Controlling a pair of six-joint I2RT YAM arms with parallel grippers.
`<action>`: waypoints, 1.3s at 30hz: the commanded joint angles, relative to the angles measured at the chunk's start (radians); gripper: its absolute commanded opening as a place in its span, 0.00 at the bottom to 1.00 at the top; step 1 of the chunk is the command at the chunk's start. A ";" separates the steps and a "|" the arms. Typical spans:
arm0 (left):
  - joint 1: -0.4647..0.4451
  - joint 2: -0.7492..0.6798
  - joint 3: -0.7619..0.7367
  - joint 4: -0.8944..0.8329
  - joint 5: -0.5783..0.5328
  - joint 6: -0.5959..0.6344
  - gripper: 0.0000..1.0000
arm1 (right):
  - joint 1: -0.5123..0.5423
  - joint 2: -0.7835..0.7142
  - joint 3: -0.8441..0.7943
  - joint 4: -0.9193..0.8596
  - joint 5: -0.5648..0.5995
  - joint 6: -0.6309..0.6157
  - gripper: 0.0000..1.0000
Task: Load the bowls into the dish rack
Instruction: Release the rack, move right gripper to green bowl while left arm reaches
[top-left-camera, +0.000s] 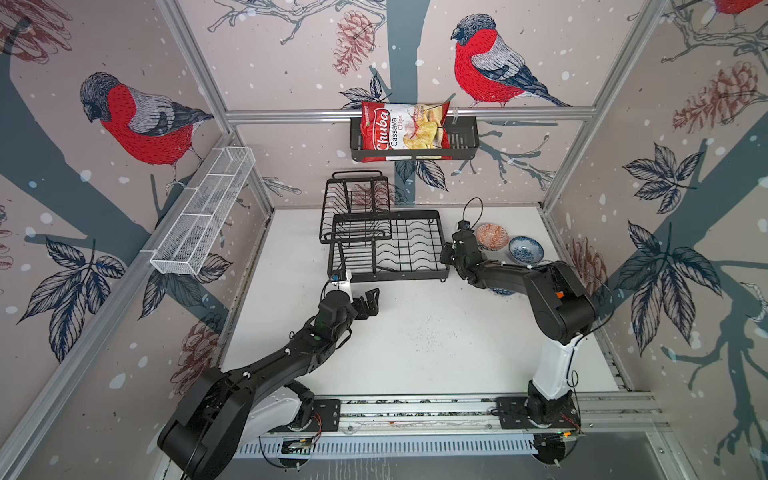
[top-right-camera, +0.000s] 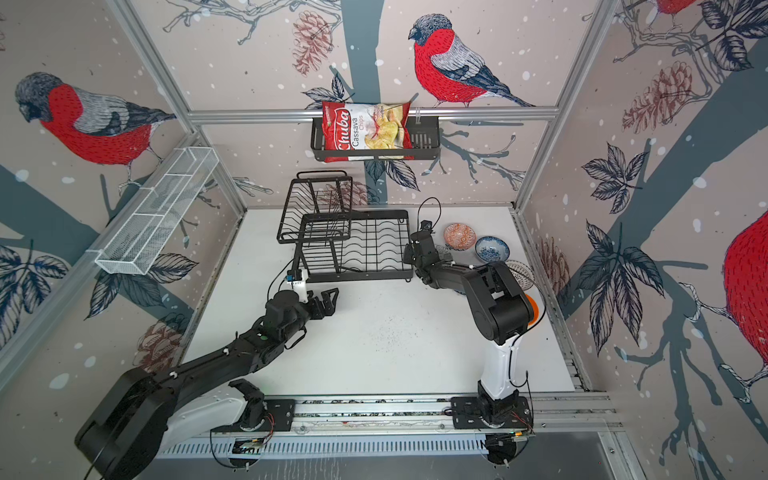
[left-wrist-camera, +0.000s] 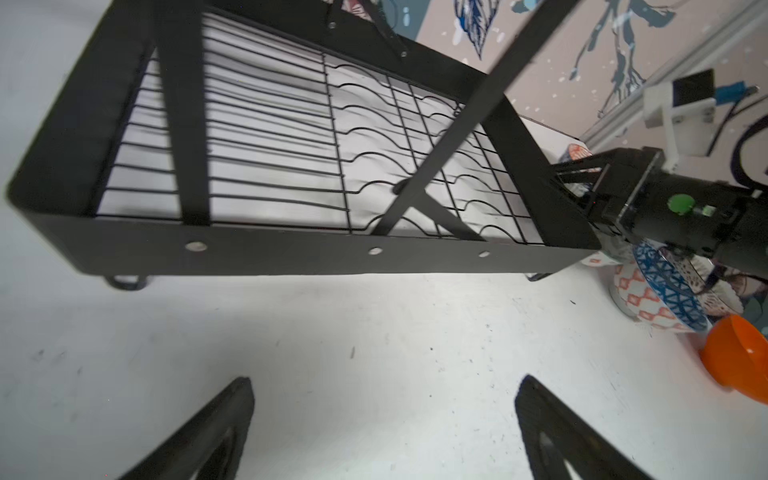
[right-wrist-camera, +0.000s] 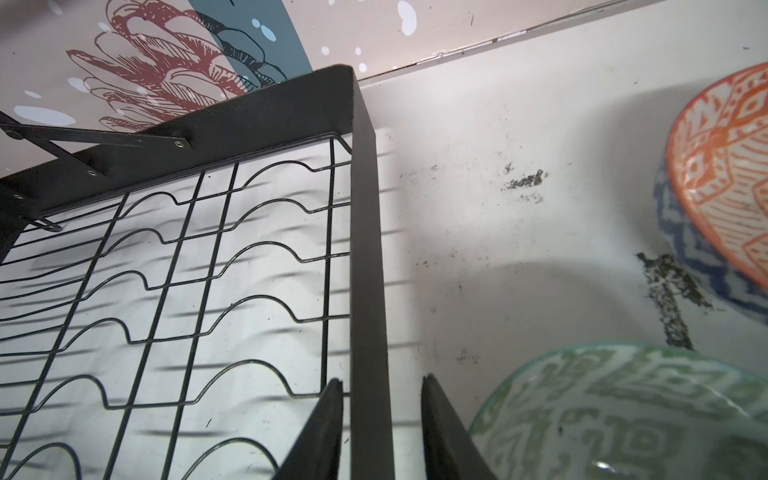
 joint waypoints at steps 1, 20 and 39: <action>-0.065 0.018 0.037 0.019 -0.090 0.077 0.98 | 0.005 -0.024 -0.024 0.065 0.006 0.010 0.44; -0.341 0.189 0.322 0.080 -0.312 0.358 0.98 | -0.041 -0.328 -0.056 -0.269 0.177 -0.059 1.00; -0.534 0.676 0.741 -0.103 -0.483 0.642 0.98 | -0.231 -0.278 -0.090 -0.298 0.025 -0.109 0.84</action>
